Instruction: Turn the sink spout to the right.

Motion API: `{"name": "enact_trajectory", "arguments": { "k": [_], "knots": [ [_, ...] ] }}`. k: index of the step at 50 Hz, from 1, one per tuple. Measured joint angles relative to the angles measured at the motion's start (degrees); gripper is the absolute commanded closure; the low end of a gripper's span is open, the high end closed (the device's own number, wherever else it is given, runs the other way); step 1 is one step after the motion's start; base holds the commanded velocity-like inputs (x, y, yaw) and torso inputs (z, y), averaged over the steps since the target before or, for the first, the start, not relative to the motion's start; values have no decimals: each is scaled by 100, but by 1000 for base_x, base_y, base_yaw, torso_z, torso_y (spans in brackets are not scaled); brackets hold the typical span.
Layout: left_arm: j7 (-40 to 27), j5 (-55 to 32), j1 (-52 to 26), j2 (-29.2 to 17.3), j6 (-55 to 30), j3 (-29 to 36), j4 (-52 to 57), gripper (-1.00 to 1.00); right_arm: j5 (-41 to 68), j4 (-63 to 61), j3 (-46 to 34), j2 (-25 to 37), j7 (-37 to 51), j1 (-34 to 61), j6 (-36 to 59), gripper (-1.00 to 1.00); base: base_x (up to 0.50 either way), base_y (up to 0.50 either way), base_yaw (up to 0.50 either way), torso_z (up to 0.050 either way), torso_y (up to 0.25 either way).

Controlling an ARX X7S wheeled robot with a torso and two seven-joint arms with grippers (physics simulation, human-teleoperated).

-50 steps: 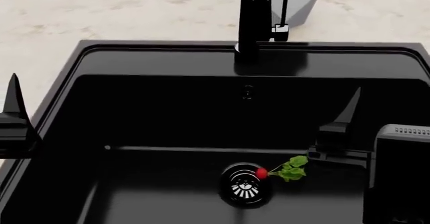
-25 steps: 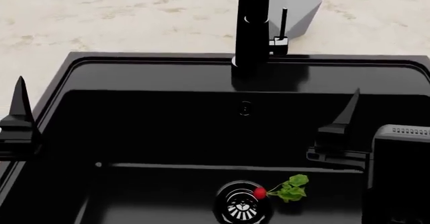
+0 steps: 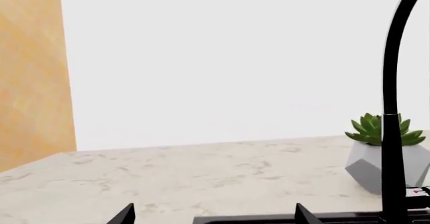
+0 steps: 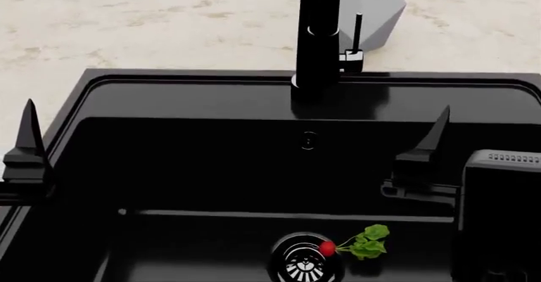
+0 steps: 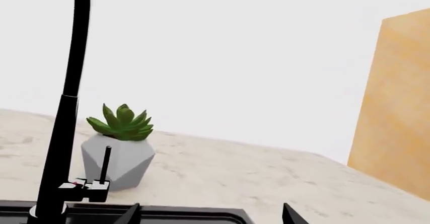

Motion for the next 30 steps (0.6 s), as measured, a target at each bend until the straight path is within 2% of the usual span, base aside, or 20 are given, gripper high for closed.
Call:
{"name": "enact_trajectory", "arguments": {
  "k": [30],
  "knots": [
    [-93, 26, 18, -28, -25, 121, -45, -100, 399, -806, -439, -311, -68, 771, 917, -100, 0, 0, 0, 0, 0]
  ]
}}
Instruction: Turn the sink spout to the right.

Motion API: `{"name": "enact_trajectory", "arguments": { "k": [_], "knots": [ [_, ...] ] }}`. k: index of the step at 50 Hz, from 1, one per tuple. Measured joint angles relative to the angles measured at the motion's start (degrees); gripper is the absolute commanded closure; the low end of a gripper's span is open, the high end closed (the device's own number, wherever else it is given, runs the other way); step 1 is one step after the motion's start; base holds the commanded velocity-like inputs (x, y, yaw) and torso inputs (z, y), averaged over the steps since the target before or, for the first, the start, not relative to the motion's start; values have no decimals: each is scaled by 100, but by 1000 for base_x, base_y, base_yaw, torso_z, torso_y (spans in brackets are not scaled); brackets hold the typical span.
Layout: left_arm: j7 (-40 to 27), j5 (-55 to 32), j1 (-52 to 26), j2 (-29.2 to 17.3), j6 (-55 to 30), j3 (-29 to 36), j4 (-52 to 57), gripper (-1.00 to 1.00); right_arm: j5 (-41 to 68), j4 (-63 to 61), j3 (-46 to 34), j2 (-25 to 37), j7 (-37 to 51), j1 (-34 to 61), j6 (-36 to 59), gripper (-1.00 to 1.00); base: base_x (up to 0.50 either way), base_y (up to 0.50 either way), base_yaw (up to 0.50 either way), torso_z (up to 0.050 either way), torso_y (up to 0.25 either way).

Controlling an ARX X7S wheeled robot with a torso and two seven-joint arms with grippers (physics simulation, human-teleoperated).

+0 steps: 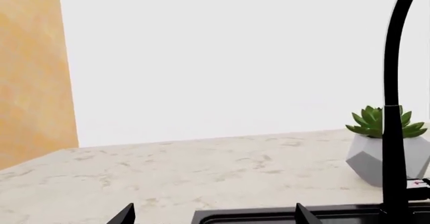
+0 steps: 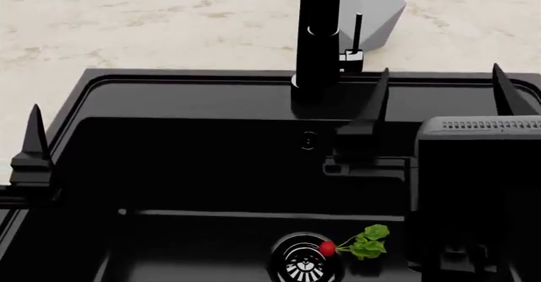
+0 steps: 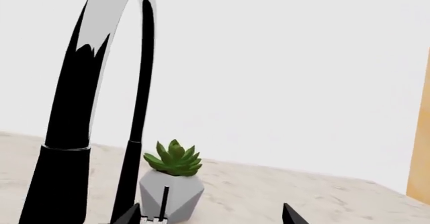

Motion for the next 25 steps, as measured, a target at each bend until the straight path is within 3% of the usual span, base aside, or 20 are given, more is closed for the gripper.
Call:
{"name": "enact_trajectory", "arguments": {
  "k": [25],
  "knots": [
    [-10, 49, 17, 4, 157, 136, -158, -100, 481, -700, -115, -381, 1, 358, 715, -100, 0, 0, 0, 0, 0]
  ]
}}
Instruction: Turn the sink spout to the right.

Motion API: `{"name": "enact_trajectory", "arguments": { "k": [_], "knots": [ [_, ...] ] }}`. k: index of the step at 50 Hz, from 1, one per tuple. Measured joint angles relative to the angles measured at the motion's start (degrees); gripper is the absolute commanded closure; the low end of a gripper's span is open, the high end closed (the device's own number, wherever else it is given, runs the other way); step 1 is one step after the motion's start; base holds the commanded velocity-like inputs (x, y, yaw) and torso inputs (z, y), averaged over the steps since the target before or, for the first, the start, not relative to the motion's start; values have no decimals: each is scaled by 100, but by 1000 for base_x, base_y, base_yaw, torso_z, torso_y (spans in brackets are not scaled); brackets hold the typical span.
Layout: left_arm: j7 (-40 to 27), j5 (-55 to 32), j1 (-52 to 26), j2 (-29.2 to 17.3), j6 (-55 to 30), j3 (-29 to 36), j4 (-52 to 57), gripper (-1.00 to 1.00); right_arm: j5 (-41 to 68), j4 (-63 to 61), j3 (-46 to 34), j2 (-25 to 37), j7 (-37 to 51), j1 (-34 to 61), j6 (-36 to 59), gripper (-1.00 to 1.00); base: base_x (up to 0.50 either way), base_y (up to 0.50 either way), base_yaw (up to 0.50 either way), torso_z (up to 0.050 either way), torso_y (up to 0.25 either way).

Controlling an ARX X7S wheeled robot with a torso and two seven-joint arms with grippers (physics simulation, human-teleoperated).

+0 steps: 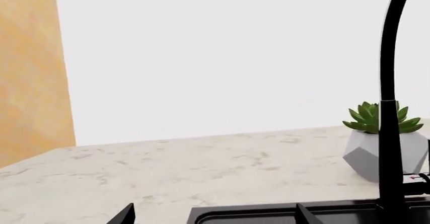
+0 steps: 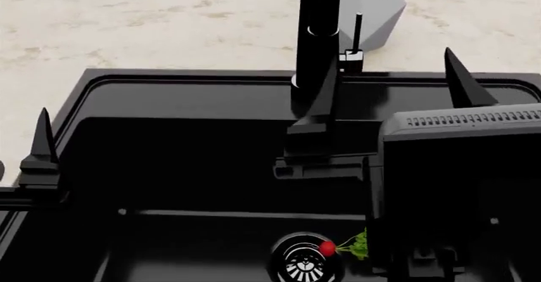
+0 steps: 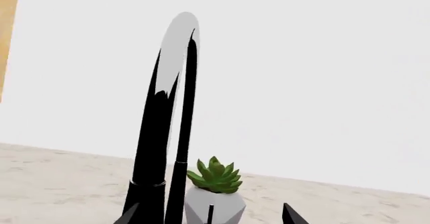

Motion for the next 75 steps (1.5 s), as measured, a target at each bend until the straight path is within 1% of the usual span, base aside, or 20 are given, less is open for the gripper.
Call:
{"name": "enact_trajectory", "arguments": {
  "k": [17, 32, 48, 75],
  "knots": [
    [-18, -5, -34, -34, -13, 56, 1, -100, 384, 118, -84, -477, -25, 77, 70, -100, 0, 0, 0, 0, 0],
    [-34, -21, -48, -52, -4, 82, -7, -100, 575, 418, -213, -749, -1, 107, -25, -100, 0, 0, 0, 0, 0],
    [-47, -55, -59, -65, -3, 105, -18, -100, 662, 591, -256, -797, 73, 124, -138, -100, 0, 0, 0, 0, 0],
    [-90, -69, -15, -108, 61, 130, 42, -100, 503, 1629, -471, -716, -30, 350, -823, -100, 0, 0, 0, 0, 0]
  ]
}}
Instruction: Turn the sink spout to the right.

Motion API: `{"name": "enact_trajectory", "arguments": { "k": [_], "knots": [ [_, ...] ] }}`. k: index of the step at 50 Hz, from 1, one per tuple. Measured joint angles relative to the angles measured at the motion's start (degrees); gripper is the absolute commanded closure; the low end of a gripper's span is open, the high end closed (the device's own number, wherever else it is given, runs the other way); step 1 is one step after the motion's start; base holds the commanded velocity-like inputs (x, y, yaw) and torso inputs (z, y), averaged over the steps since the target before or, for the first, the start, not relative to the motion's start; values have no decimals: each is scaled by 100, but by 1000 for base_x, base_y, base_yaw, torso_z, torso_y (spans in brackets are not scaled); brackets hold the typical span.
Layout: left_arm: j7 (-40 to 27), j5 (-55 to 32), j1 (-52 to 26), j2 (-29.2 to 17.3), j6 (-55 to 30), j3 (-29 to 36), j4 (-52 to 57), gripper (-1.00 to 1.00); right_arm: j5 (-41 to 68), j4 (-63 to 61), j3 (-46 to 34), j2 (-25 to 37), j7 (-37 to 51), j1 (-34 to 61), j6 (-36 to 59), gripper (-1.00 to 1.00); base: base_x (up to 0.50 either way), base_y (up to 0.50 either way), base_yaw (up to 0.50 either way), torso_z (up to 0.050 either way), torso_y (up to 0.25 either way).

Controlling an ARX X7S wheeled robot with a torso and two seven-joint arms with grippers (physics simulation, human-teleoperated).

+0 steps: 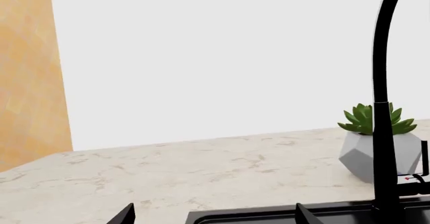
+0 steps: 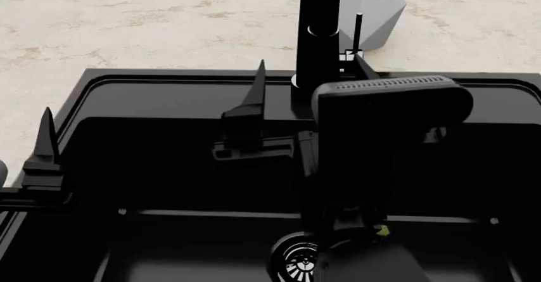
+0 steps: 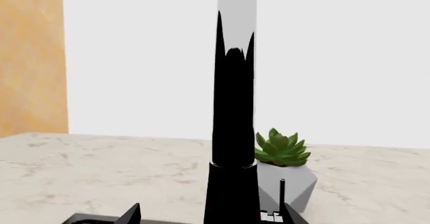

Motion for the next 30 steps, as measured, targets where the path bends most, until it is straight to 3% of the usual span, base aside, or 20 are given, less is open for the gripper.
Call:
{"name": "enact_trajectory", "arguments": {
  "k": [30],
  "knots": [
    [-59, -43, 5, -36, -11, 16, 20, -100, -14, 586, 41, 179, -20, 192, -327, -100, 0, 0, 0, 0, 0]
  ]
}}
